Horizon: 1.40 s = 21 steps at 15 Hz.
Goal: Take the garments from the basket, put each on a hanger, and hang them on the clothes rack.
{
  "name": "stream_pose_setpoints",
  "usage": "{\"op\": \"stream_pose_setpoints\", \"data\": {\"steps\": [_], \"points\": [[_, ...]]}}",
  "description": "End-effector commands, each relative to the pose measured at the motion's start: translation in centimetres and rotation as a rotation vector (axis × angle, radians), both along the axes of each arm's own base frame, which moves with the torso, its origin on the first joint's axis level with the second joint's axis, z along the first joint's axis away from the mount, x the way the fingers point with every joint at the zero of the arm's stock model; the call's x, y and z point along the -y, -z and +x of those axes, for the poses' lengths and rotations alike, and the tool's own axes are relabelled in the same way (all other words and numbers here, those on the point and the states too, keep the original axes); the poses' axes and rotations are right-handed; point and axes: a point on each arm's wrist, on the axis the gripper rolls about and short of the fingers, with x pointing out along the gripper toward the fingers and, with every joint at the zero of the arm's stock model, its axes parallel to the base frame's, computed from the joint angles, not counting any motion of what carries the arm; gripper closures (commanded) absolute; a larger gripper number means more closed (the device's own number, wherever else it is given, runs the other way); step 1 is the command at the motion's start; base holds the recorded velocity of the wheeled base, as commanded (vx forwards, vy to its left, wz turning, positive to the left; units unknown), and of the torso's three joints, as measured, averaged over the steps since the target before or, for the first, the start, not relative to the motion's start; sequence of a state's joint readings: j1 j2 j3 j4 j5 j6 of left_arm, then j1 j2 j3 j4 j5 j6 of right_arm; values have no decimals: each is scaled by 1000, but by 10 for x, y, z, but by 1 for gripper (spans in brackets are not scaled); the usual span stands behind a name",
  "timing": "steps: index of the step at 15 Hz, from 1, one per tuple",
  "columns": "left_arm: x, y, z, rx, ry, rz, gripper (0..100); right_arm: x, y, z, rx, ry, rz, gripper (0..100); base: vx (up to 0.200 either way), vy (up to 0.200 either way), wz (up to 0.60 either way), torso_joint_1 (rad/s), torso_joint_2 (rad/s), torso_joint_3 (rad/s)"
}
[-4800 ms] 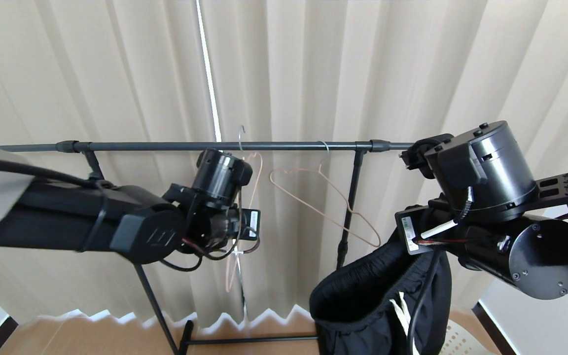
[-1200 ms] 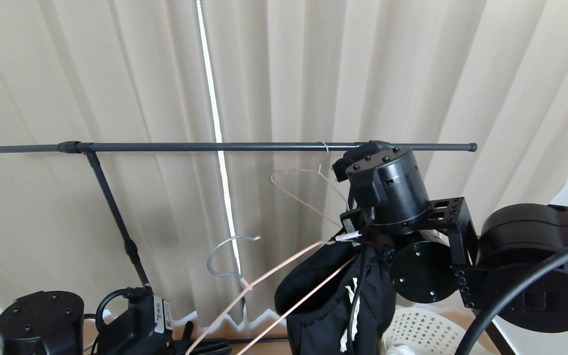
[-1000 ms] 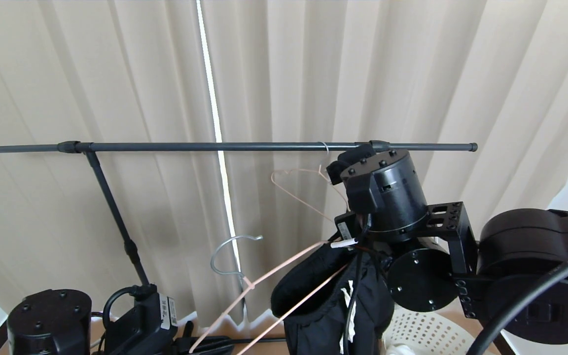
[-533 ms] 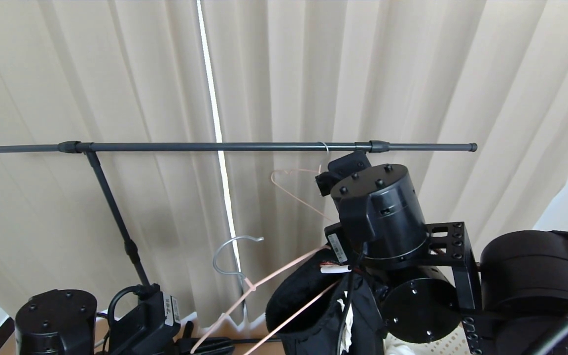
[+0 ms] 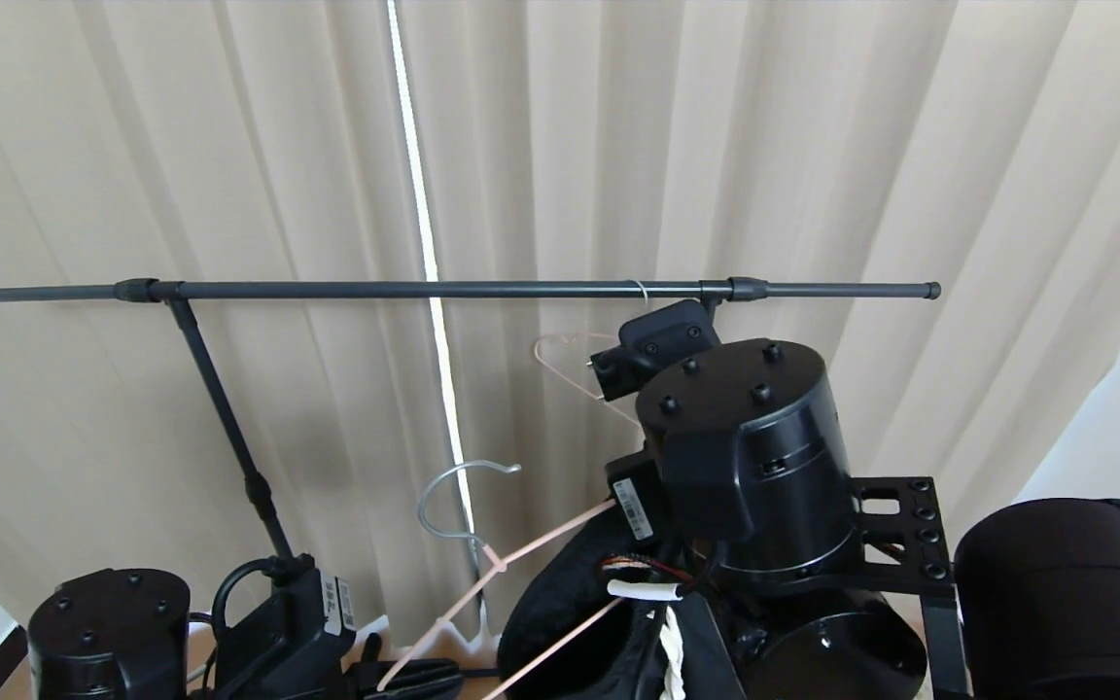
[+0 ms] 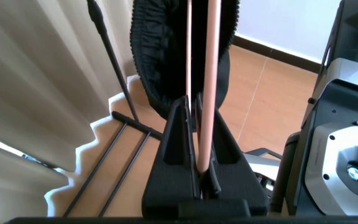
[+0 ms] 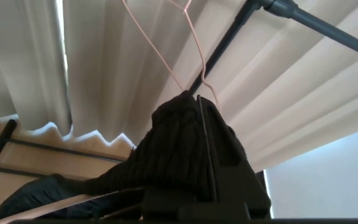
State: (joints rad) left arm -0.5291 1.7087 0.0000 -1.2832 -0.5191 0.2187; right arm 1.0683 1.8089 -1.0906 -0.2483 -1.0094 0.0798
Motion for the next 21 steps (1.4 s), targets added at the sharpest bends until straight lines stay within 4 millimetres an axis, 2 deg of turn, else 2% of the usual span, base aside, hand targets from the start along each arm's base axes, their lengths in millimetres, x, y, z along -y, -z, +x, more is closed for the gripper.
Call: {"op": "stream_pose_setpoints", "data": {"steps": [1,3,7,9,15,20,21], "points": [[1,3,3,-17,-6,-3,100,-8,7,-8,-8,-33,-5,100,0,0,0,0,0,0],[3,4,5,-14,-10,-15,100,-12,11,-9,-12,-41,-4,100,0,0,0,0,0,0],[4,5,7,-6,-10,-21,100,-27,13,-29,-18,-119,37,100,0,0,0,0,0,0],[4,5,7,-8,-12,-22,100,-35,16,-32,-7,-137,66,100,0,0,0,0,0,0],[5,8,8,-20,-13,-15,100,-50,9,-55,2,-207,143,100,0,0,0,0,0,0],[6,6,9,-3,-11,-27,100,-52,5,-54,-5,-218,198,100,0,0,0,0,0,0],[6,6,9,-1,-11,-27,100,-52,6,-54,-5,-218,196,0,0,0,0,0,0,0]]}}
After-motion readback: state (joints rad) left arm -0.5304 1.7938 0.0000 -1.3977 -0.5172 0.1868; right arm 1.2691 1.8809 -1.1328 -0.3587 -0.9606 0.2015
